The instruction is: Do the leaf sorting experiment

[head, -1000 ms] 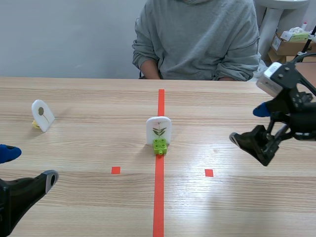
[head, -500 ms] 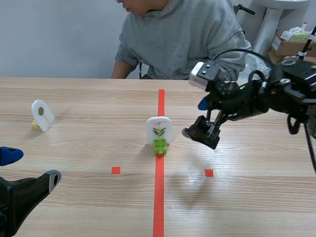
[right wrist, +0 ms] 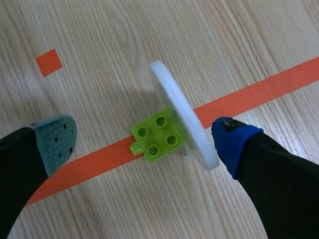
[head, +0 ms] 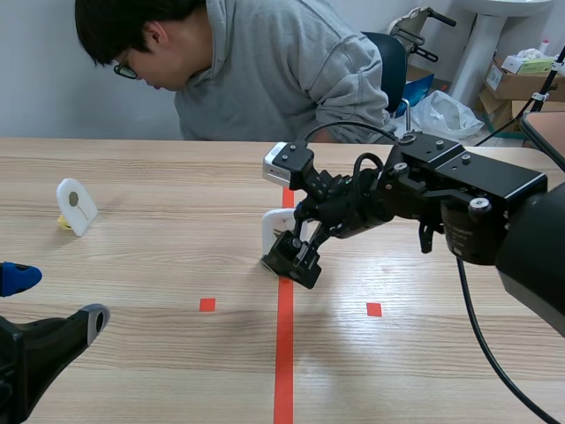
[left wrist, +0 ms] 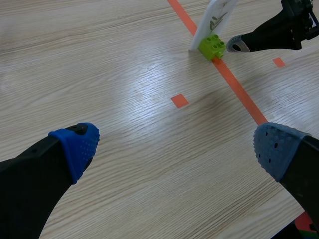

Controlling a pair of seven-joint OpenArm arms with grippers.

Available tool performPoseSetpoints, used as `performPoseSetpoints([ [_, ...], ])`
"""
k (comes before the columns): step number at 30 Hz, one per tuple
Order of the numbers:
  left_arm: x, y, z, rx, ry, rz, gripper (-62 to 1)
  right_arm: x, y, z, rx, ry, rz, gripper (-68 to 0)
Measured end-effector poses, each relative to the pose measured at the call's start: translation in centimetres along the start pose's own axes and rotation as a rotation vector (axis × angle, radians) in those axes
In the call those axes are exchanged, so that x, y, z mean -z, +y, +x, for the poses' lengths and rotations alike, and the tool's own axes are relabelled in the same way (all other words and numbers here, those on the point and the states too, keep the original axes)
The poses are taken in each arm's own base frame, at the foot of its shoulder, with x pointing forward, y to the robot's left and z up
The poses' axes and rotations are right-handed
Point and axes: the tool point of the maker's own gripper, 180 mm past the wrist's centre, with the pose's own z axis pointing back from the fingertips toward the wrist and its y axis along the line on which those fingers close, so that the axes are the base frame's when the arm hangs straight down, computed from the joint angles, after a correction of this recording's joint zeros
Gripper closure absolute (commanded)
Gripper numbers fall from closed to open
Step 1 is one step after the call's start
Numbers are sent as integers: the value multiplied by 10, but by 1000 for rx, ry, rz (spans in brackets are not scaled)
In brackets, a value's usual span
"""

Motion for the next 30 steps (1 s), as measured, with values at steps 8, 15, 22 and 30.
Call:
performPoseSetpoints([
  [8,0,0,0,0,0,0,-623,0,-7,-1,14,-13,-35,-450],
  [15,0,0,0,0,0,0,-623,0,-11,7,18,-55,-57,-337],
  [22,0,0,0,0,0,0,-623,0,-11,11,24,-91,-62,-234],
  [30,0,0,0,0,0,0,-623,0,-11,13,27,-105,-68,-106],
])
